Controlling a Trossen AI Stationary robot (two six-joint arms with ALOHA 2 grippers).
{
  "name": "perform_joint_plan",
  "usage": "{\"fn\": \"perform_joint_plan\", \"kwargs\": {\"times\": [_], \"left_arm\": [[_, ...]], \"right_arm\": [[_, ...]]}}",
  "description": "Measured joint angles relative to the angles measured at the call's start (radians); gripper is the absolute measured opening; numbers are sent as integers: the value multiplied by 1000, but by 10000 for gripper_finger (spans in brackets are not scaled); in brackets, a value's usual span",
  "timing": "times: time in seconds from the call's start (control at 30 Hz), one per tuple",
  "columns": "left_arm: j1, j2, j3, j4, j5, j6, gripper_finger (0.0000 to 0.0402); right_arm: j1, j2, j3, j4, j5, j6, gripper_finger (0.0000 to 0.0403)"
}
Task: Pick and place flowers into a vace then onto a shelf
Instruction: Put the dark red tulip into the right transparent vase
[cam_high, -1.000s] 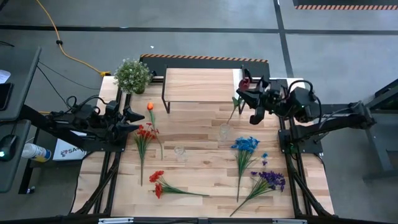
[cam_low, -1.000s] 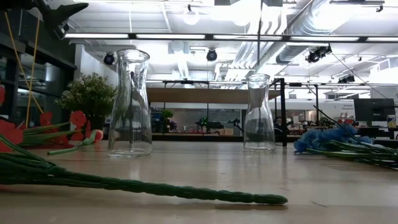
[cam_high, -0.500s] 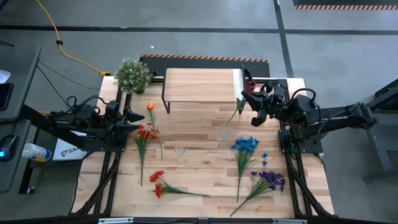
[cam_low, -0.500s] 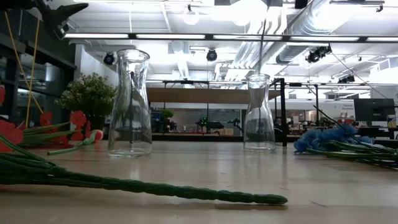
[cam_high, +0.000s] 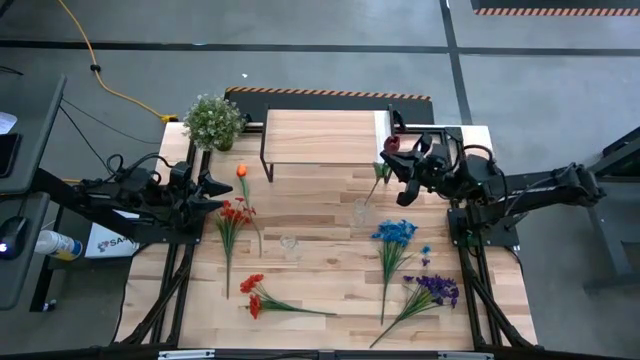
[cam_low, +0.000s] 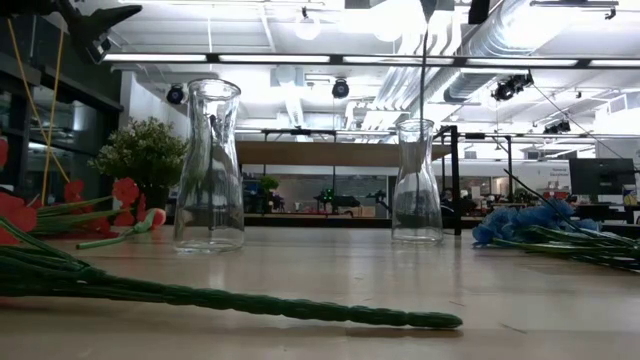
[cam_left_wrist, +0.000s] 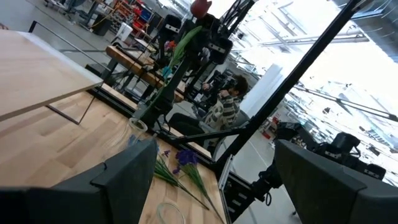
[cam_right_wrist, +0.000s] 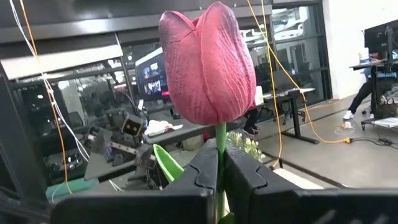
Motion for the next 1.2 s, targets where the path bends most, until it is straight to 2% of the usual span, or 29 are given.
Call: {"fn": "perform_joint_plan", "kwargs": {"times": [0.23,0.53,0.8,1.2], "left_arm": [[0,0,0,0,-1,0,358],[0,0,0,0,-2,0,358],[0,0,0,0,-5,0,358],[0,0,0,0,-4,0,358]], "right_arm": [[0,34,0,0,0,-10,3],[0,36,0,-38,0,-1,18],[0,36,0,-109,-12,50,10],[0,36,0,-188,-62,154,28]]}}
